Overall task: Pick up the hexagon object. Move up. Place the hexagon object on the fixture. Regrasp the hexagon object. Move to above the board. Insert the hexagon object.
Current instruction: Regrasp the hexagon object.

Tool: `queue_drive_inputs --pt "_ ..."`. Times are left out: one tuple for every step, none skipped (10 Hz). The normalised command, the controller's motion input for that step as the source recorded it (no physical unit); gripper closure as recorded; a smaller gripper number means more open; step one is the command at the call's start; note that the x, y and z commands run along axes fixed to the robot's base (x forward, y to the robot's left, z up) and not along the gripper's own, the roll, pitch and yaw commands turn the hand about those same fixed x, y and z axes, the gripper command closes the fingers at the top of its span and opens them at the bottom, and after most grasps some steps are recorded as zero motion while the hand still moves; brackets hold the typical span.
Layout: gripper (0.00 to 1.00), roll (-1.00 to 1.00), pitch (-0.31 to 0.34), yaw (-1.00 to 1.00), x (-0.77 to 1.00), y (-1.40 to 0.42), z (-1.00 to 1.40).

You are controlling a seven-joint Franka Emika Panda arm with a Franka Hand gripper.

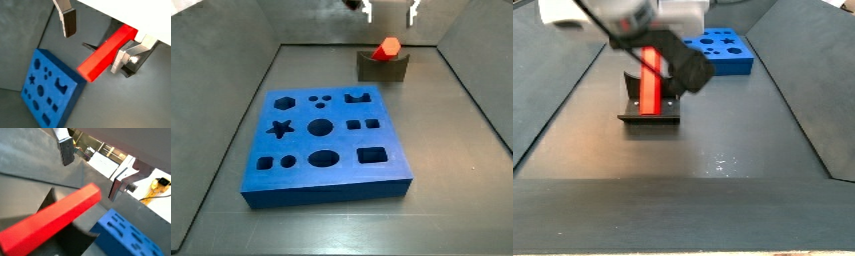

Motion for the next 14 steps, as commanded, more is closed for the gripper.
queue_drive_inputs --pt "0.0 0.05 0.09 -0.03 -0.03 0.0 0.42" --pt "0.0 0.05 0.086 -0.04 -0.03 0.0 0.3" --pt "0.0 1.0 0.05 0.01 0.0 -1.0 0.85" --pt "0.0 1.0 0.047 0.01 0.01 -1.0 0.77" --pt "0.0 1.0 0.037 0.01 -0.03 -1.0 0.73" --pt "0.0 1.0 0.032 0.01 -0.06 -1.0 0.68" --pt "0.0 1.0 0.024 0.01 -0.07 -0.82 0.42" --pt "0.0 1.0 0.02 0.01 -0.06 -0.64 0.2" --pt "0.0 1.0 0.018 0.01 -0.03 -0.4 0.08" --pt "0.0 1.0 0.016 0.01 -0.03 -0.26 0.07" --pt "0.0 1.0 0.013 0.01 -0.03 -0.04 0.04" --pt "0.0 1.0 0.01 0.01 -0.03 -0.03 0.03" --pt "0.0 1.0 0.003 0.01 -0.02 -0.04 0.01" --pt "0.0 1.0 0.0 0.01 -0.02 -0.03 0.01"
